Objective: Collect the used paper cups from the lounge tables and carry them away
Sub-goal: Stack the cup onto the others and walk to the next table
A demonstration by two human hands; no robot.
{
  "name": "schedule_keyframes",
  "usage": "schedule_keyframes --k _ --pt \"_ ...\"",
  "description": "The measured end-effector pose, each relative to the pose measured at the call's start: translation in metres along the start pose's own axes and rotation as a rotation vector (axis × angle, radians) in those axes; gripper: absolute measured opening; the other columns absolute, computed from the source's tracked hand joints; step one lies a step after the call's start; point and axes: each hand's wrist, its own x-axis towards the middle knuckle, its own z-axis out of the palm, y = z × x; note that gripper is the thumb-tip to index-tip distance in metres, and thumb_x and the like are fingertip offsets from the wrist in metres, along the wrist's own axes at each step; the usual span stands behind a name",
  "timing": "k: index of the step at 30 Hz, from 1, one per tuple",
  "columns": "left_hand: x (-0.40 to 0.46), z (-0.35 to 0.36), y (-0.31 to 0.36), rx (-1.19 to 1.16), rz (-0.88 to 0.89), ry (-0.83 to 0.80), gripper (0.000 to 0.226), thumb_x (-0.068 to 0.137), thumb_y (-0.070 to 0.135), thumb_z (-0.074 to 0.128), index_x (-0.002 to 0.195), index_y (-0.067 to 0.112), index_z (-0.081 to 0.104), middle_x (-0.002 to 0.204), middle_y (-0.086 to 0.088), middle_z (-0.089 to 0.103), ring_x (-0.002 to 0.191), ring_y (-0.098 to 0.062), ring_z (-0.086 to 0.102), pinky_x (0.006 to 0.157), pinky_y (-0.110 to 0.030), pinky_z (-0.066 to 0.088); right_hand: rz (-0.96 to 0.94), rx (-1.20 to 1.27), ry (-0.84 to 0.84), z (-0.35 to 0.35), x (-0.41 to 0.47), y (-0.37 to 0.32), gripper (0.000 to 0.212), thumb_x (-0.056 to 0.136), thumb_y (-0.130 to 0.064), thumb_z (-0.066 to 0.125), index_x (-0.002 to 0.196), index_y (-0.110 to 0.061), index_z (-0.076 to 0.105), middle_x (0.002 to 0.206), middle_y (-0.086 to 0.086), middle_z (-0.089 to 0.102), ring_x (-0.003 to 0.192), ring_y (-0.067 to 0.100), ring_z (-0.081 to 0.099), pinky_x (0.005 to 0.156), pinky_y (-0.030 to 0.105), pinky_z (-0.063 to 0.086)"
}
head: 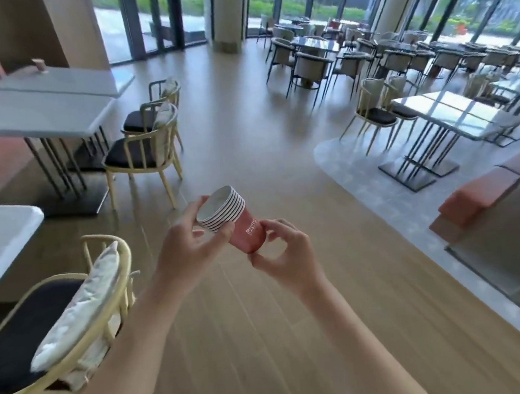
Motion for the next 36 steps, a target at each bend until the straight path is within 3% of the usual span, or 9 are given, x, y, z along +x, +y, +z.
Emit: schedule_keyframes --k 2,4,7,11,15,19,26,32,36 --pt "0.014 0.024 0.007 0.025 -0.005 0.029 0.081 0.069 0.071 0.064 0.142 0.036 0.057 0.107 0.023 0.07 0.103 -0.001 0.069 0.081 -0.011 0.048 -0.012 0.02 -0.023 -0.017 0.019 0.019 0.049 0.067 -0.023 0.083 0.115 -0.034 0.076 0.102 -0.014 0.071 0.095 0.013 0.067 0.085 0.014 0.047" --pt "0.027 0.046 0.016 0.032 -0.018 0.052 0.065 0.072 0.068 0.067 0.133 0.047 0.057 0.1 0.031 0.07 0.099 0.006 0.067 0.075 -0.005 0.044 -0.026 0.042 -0.043 -0.033 0.038 0.039 0.05 0.067 -0.024 0.083 0.115 -0.034 0.076 0.104 -0.015 0.072 0.095 0.013 0.067 0.084 0.013 0.045" --pt "0.046 0.074 0.025 0.022 -0.034 0.065 0.067 0.073 0.066 0.069 0.135 0.044 0.056 0.113 0.013 0.074 0.107 -0.014 0.073 0.09 -0.03 0.056 -0.036 0.084 -0.061 -0.052 0.064 0.066 0.051 0.068 -0.021 0.086 0.116 -0.03 0.075 0.106 -0.014 0.073 0.096 0.013 0.068 0.086 0.012 0.043" --pt "0.071 0.099 0.03 0.027 -0.037 0.057 0.082 0.076 0.063 0.073 0.148 0.028 0.054 0.133 0.002 0.07 0.117 -0.029 0.071 0.101 -0.056 0.056 -0.021 0.103 -0.075 -0.063 0.09 0.094 0.053 0.068 -0.02 0.089 0.117 -0.032 0.074 0.107 -0.016 0.072 0.1 0.01 0.067 0.085 0.008 0.041" --pt "0.098 0.117 0.03 0.104 -0.037 0.036 0.081 0.078 0.063 0.071 0.15 0.029 0.052 0.137 0.005 0.067 0.12 -0.023 0.069 0.101 -0.052 0.057 -0.008 0.145 -0.053 -0.066 0.11 0.116 0.051 0.068 -0.024 0.088 0.116 -0.032 0.074 0.108 -0.015 0.072 0.101 0.011 0.068 0.086 0.01 0.041" --pt "0.126 0.133 0.022 0.175 -0.017 0.004 0.078 0.083 0.056 0.069 0.154 0.029 0.049 0.14 0.007 0.064 0.119 -0.022 0.069 0.097 -0.036 0.056 0.014 0.145 -0.039 -0.07 0.133 0.135 0.049 0.068 -0.021 0.089 0.114 -0.03 0.075 0.105 -0.015 0.072 0.099 0.011 0.067 0.085 0.01 0.041" --pt "0.187 0.148 0.003 0.133 -0.028 -0.054 0.073 0.083 0.056 0.068 0.15 0.03 0.052 0.137 0.008 0.065 0.123 -0.022 0.065 0.103 -0.047 0.054 0.027 0.105 -0.021 -0.064 0.18 0.161 0.048 0.068 -0.014 0.089 0.113 -0.025 0.077 0.103 -0.011 0.072 0.095 0.014 0.067 0.085 0.01 0.042" --pt "0.274 0.143 -0.025 0.089 -0.008 -0.075 0.05 0.072 0.072 0.065 0.119 0.064 0.05 0.119 0.035 0.063 0.116 -0.015 0.067 0.098 -0.044 0.056 0.049 0.059 0.017 -0.04 0.25 0.179 0.047 0.067 -0.017 0.087 0.112 -0.027 0.077 0.102 -0.013 0.071 0.097 0.014 0.066 0.087 0.02 0.05" --pt "0.344 0.12 -0.047 0.064 0.021 -0.075 0.056 0.073 0.071 0.065 0.125 0.056 0.053 0.119 0.037 0.064 0.12 -0.005 0.064 0.099 -0.046 0.056 0.053 0.035 0.019 -0.004 0.313 0.18 0.048 0.067 -0.015 0.088 0.113 -0.024 0.077 0.101 -0.012 0.071 0.096 0.014 0.065 0.087 0.015 0.046"
